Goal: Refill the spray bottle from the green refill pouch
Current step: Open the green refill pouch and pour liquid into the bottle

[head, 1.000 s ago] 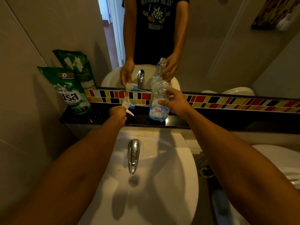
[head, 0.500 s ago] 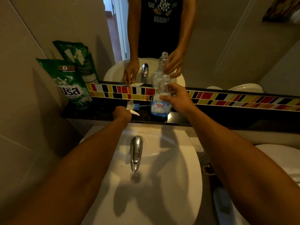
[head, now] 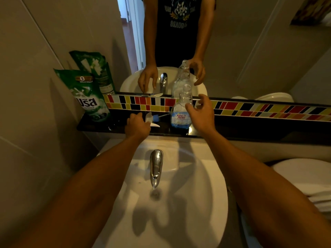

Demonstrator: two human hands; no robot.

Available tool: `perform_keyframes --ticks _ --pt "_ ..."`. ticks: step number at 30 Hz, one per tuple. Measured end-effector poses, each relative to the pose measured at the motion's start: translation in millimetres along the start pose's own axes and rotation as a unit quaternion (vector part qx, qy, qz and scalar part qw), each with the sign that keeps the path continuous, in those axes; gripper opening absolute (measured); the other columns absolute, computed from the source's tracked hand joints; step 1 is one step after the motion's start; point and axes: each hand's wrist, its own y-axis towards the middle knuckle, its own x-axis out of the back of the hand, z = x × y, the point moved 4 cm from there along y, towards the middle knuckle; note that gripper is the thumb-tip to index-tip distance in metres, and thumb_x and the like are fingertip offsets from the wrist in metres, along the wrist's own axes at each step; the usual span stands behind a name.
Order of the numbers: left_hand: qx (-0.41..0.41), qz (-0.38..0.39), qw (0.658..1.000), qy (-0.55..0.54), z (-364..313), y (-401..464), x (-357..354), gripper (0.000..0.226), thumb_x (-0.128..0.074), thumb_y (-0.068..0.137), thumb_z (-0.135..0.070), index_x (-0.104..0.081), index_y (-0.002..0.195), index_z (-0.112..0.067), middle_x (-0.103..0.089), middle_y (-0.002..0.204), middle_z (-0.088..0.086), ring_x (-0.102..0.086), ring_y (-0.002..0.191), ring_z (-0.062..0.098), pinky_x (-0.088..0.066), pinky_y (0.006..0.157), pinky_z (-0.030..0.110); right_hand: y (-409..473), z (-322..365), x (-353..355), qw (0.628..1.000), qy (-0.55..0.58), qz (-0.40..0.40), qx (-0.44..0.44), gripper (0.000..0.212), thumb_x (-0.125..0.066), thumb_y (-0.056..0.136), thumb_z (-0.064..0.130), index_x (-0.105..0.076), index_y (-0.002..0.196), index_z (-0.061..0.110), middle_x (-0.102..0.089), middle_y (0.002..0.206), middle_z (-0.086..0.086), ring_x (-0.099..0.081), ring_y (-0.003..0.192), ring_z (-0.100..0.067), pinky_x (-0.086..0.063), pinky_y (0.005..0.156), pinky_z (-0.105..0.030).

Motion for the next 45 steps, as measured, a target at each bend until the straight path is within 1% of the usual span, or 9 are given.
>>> perform_keyframes --ticks 5,12,20,23,28,35,38,41,45 --pt "-0.075 -0.019 0.995 0.07 10.3 -18.4 42.8 0.052 -0.062 0.094 -0.032 -0.05 0.142 -0.015 -0.05 0.142 0.011 -0.049 0.129 0.033 -0.042 0.103 0.047 -38.0 12.8 -9.7 0.995 -0.033 -0.086 0.035 0.042 -0.068 0.094 0.037 -0.047 0.128 0.025 -0.051 0.13 0.001 -0.065 0.111 -0.019 -0.064 0.081 -0.046" --pt "-0.083 -0.039 0.993 0.079 58.2 -31.1 103.0 0.057 -0.06 0.093 -0.035 -0.046 0.145 -0.017 -0.049 0.146 0.01 -0.047 0.132 0.033 -0.042 0.107 0.048 -84.3 36.8 -69.0 0.999 -0.022 -0.029 0.038 0.035 -0.068 0.095 0.022 -0.053 0.127 0.022 -0.055 0.112 0.009 -0.06 0.098 -0.011 -0.059 0.092 -0.042" --pt "-0.051 -0.071 0.996 0.03 107.1 -23.2 170.9 0.052 -0.06 0.087 -0.036 -0.056 0.136 -0.017 -0.057 0.133 0.011 -0.059 0.116 0.035 -0.054 0.093 0.047 -107.1 77.4 -144.2 0.995 -0.022 0.078 0.058 0.053 -0.067 0.097 0.02 -0.047 0.147 0.021 -0.051 0.143 -0.002 -0.057 0.121 -0.019 -0.053 0.101 -0.042" --pt "-0.055 -0.091 0.994 0.016 110.3 -17.4 192.8 0.045 -0.06 0.085 -0.036 -0.06 0.127 -0.02 -0.063 0.122 0.008 -0.063 0.105 0.032 -0.056 0.085 0.045 -104.9 92.7 -168.8 0.992 -0.03 0.093 0.082 0.045 -0.067 0.096 0.018 -0.053 0.139 0.022 -0.054 0.141 -0.003 -0.058 0.125 -0.023 -0.054 0.103 -0.047" --pt "-0.029 -0.106 0.989 -0.098 114.3 5.8 213.2 0.032 -0.06 0.09 -0.03 -0.062 0.121 -0.022 -0.069 0.115 0.006 -0.067 0.101 0.028 -0.055 0.075 0.038 -90.0 104.3 -203.8 0.987 -0.043 0.123 0.094 0.043 -0.066 0.098 0.018 -0.054 0.14 0.019 -0.057 0.138 -0.005 -0.06 0.124 -0.026 -0.055 0.101 -0.046" --pt "0.067 -0.096 0.946 -0.303 116.9 44.9 214.7 0.042 -0.052 0.101 -0.02 -0.048 0.143 -0.016 -0.058 0.14 0.013 -0.059 0.123 0.032 -0.05 0.102 0.044 -59.2 115.9 -251.2 0.971 -0.045 0.208 0.107 0.043 -0.059 0.103 0.02 -0.051 0.145 0.016 -0.061 0.142 -0.01 -0.061 0.126 -0.027 -0.054 0.102 -0.047" --pt "0.1 -0.079 0.93 -0.346 131.1 77.3 199.5 0.045 -0.048 0.1 -0.02 -0.044 0.145 -0.019 -0.057 0.141 0.009 -0.06 0.122 0.029 -0.051 0.102 0.05 -44.8 117.1 -268.9 0.968 -0.054 0.226 0.1 0.041 -0.055 0.105 0.017 -0.05 0.145 0.011 -0.061 0.14 -0.012 -0.061 0.124 -0.027 -0.052 0.092 -0.034" --pt "0.118 -0.09 0.916 -0.372 145.4 98.5 185.7 0.048 -0.042 0.092 -0.029 -0.048 0.14 -0.026 -0.068 0.124 0.009 -0.068 0.106 0.029 -0.056 0.093 0.052 -34.2 114.5 -285.8 0.964 -0.054 0.241 0.094 0.033 -0.054 0.105 0.013 -0.055 0.138 0.009 -0.065 0.133 -0.01 -0.062 0.116 -0.022 -0.048 0.086 -0.029" --pt "0.105 -0.072 0.929 -0.349 155.7 111.9 175.1 0.029 -0.036 0.093 -0.045 -0.061 0.106 -0.048 -0.077 0.094 -0.004 -0.075 0.085 0.025 -0.061 0.079 0.052 -24.2 106.3 -307.7 0.963 -0.059 0.249 0.084 0.024 -0.054 0.105 0.015 -0.06 0.128 0.014 -0.07 0.122 -0.006 -0.066 0.104 -0.019 -0.057 0.088 -0.037"
